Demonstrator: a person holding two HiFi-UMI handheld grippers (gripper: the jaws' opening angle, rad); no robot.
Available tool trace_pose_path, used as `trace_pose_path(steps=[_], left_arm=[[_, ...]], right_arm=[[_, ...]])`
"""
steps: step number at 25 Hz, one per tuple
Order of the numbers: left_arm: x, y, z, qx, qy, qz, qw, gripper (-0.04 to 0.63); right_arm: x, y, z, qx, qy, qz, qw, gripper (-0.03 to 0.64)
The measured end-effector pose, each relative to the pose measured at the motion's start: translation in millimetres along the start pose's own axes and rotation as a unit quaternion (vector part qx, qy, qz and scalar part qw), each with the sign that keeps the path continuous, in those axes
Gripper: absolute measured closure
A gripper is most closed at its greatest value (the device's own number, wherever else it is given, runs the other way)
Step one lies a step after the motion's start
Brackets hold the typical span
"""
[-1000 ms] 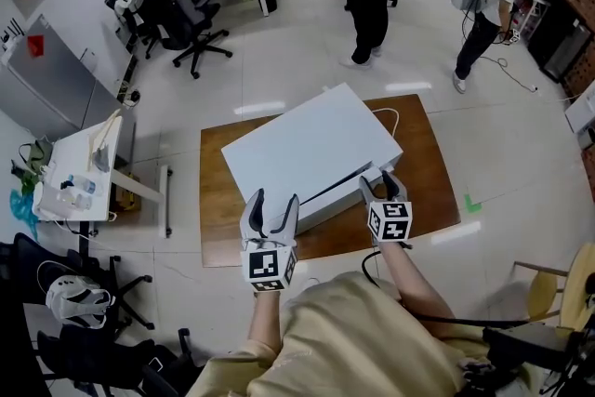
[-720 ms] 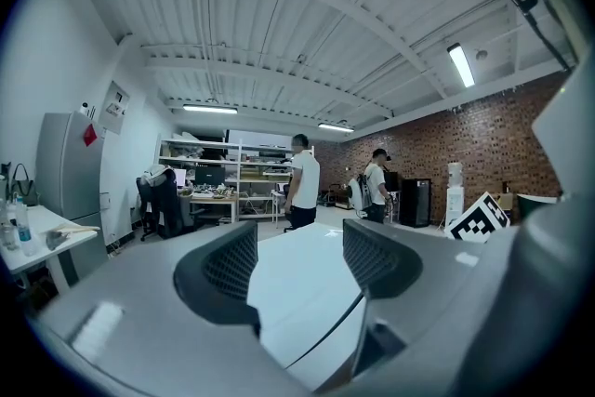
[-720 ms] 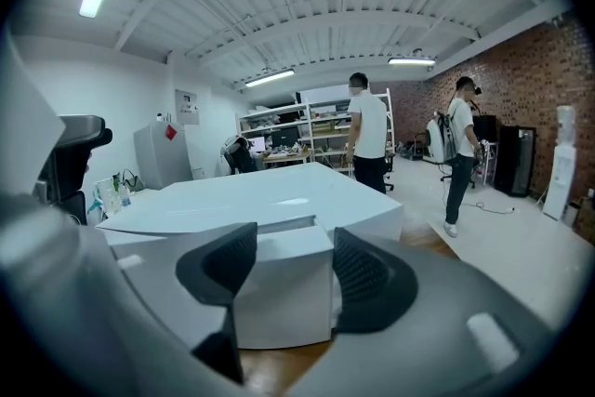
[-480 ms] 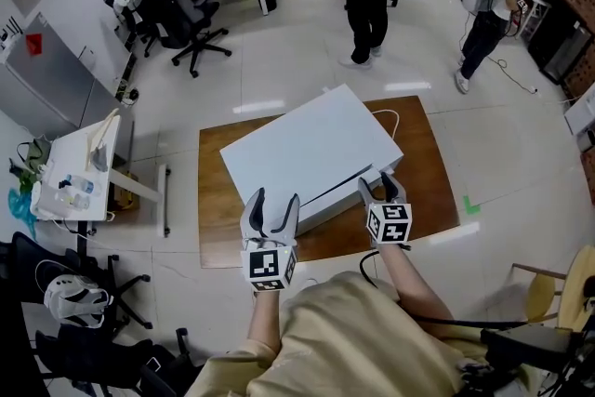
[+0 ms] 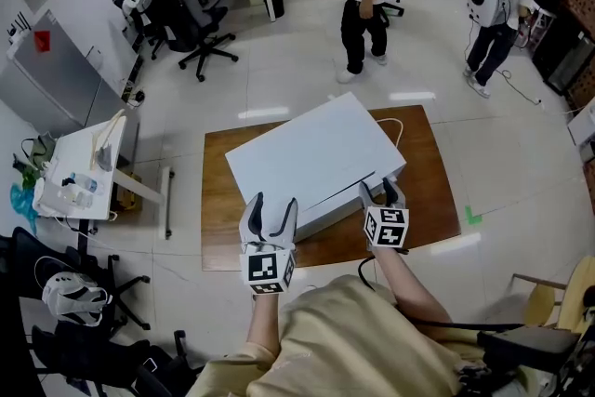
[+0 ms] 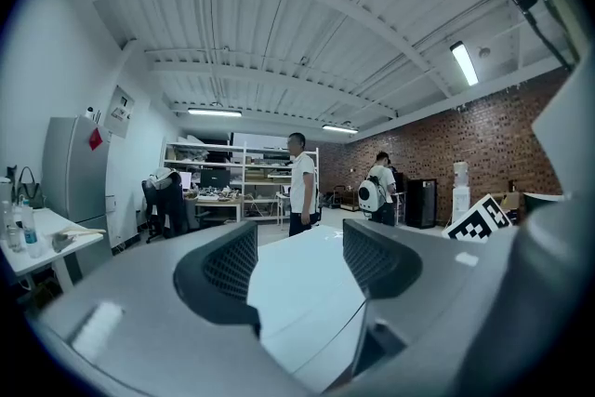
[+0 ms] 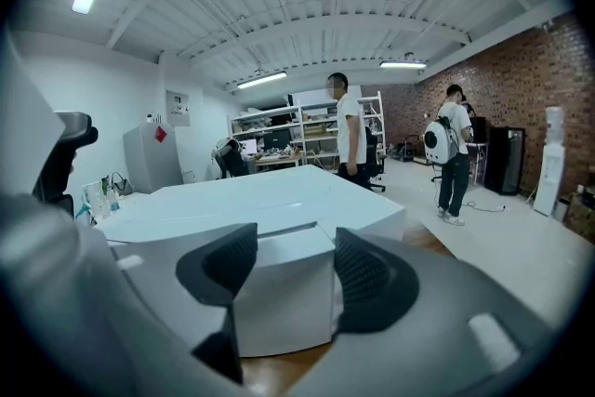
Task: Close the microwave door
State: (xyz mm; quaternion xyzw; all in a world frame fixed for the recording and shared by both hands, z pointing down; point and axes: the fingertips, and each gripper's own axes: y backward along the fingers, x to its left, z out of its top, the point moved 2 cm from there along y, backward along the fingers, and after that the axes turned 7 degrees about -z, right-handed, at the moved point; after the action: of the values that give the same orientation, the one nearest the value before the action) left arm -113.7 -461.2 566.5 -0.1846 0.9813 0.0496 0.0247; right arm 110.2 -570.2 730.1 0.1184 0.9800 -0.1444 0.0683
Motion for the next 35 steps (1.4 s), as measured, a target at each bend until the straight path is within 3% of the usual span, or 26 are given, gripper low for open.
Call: trace_pose_path(steps=[11, 15, 17, 18, 24, 27, 32, 34, 35], left_arm=[[-12.7, 12.6, 12.9, -0.004, -0.007, 0.005, 1.0, 0.305], [-9.9, 17.7, 9.8, 0.001, -0.006, 0.007, 1.0, 0.305], [-11.6, 21.1, 8.5, 0.003, -0.003, 0.006, 1.0, 0.305], [-13.1, 21.9, 9.1, 0.003, -0.004, 0.006, 1.0, 0.305], [-12.7, 24.1, 6.3, 0.006, -0.006, 0.016, 0.9998, 0.305], [-1.1, 22.9, 4.0, 0.01, -0.001, 0.016, 0.9998, 0.305], [-3.2, 21.7, 14.3, 0.01, 0.0, -0.004, 0.9999, 0.305], [-7.9, 20.7, 16.2, 0.012, -0.001, -0.012, 0.9999, 0.305], [-11.0, 19.9, 16.2, 0.014, -0.002, -0.015, 0.9998, 0.305]], right_arm=[[-6.2, -5.4, 2.7, -0.009, -0.03, -0.04, 0.999, 0.341], [1.1, -10.1, 3.7, 0.003, -0.062, -0.079, 0.995, 0.314], [9.5, -12.9, 3.1, 0.003, -0.087, -0.09, 0.992, 0.175], [11.4, -15.5, 4.9, 0.001, -0.102, -0.096, 0.99, 0.118], [0.5, -22.7, 15.2, -0.027, -0.186, -0.116, 0.975, 0.107], [2.7, -27.8, 24.6, -0.041, -0.259, -0.122, 0.957, 0.106], [13.9, -28.2, 38.0, -0.057, -0.318, -0.125, 0.938, 0.044], [15.3, -25.8, 40.9, -0.056, -0.319, -0.116, 0.939, 0.044], [16.1, -24.1, 41.1, -0.054, -0.306, -0.103, 0.945, 0.046]])
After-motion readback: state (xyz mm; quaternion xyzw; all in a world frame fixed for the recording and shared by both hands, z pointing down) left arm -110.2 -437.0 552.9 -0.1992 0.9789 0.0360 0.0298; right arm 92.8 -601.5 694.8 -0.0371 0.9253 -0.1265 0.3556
